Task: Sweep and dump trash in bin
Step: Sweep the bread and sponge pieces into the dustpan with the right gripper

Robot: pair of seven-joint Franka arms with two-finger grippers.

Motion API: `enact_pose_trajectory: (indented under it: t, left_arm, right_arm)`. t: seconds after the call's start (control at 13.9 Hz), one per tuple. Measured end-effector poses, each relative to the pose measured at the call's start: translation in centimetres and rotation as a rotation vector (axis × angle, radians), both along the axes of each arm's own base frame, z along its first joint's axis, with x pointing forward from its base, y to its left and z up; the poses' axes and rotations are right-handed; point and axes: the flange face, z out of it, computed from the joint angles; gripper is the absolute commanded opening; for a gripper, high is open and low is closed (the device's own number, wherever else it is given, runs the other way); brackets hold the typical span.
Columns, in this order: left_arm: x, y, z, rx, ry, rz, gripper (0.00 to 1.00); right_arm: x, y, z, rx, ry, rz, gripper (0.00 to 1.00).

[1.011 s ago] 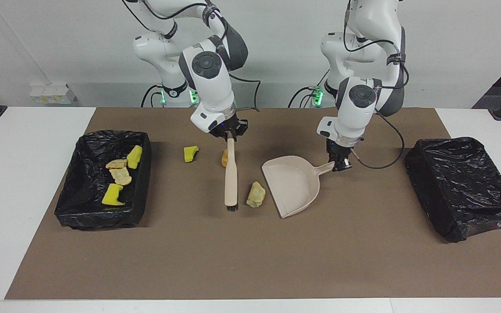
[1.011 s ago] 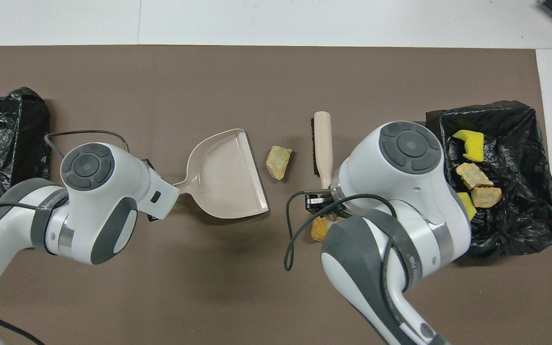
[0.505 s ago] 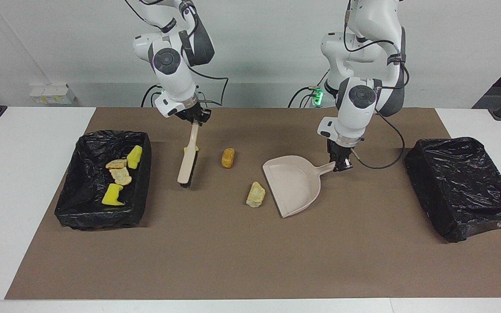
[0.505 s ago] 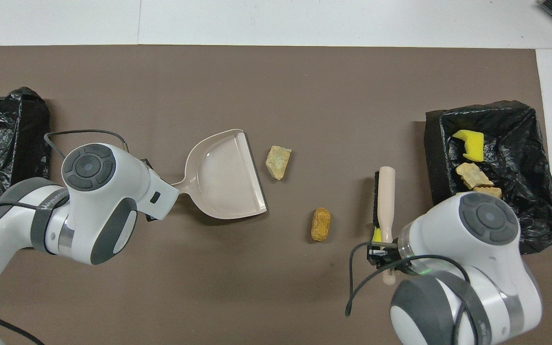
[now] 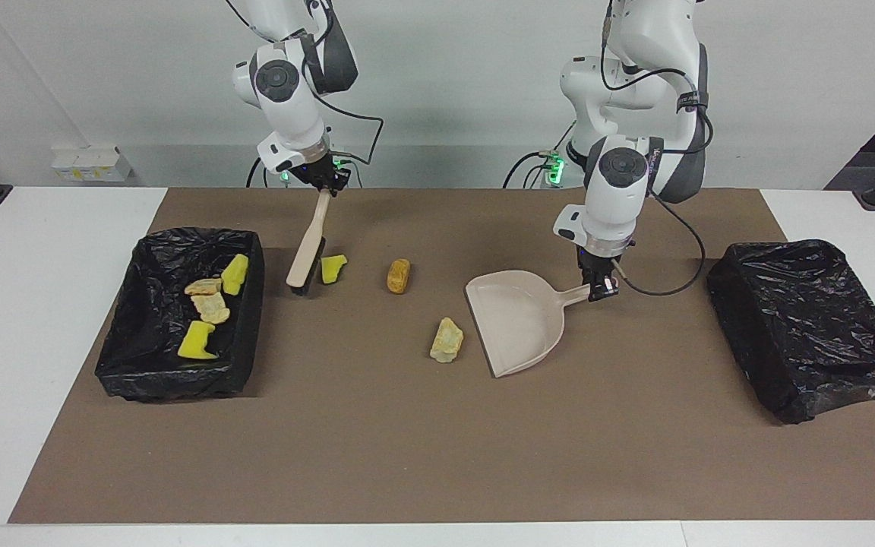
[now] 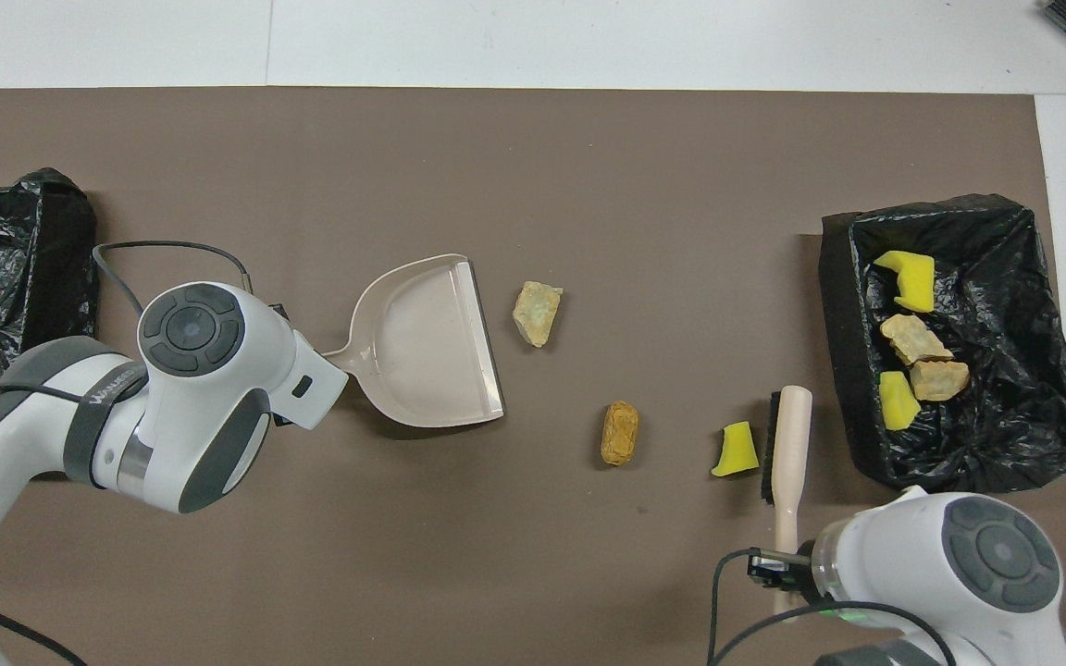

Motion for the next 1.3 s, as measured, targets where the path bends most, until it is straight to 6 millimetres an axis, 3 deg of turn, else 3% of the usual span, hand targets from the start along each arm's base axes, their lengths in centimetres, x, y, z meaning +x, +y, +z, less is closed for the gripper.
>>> enact_pose_trajectory:
  t: [0.14, 0.29, 0.51, 0.72, 0.94, 1.08, 1.3]
  left_arm:
    - [-0.1, -0.2, 0.0, 0.003, -0.002, -0.007, 0.0]
    - [-0.1, -0.6, 0.2, 0.004, -0.005, -0.016, 0.0]
    - [0.2, -1.6, 0.7, 0.023, -0.014, -0.046, 0.0]
    - [1.9, -4.0, 0.8, 0.047, -0.012, -0.084, 0.0]
    - [2.1, -5.4, 0.3, 0.05, -0.008, -0.107, 0.0]
    - [1.5, -6.9, 0.3, 0.049, -0.008, -0.134, 0.0]
    - [-0.1, -9.5, 0.2, 0.05, -0.006, -0.184, 0.0]
  right_arm:
    - [-1.7, 0.1, -0.4, -0.02, -0.006, -0.031, 0.0]
    - [-2.4, 1.9, -1.1, -0.037, -0.039, -0.048, 0.0]
    - [-3.0, 6.5, -2.4, -0.039, -0.088, -0.085, 0.0]
    - [-3.0, 12.6, -5.2, -0.013, -0.145, -0.141, 0.0]
    - [0.9, 17.1, -4.4, 0.046, -0.146, -0.173, 0.0]
    - [4.5, 19.8, -3.4, 0.095, -0.137, -0.194, 0.0]
    - [9.3, 22.7, -3.8, 0.148, -0.114, -0.219, 0.0]
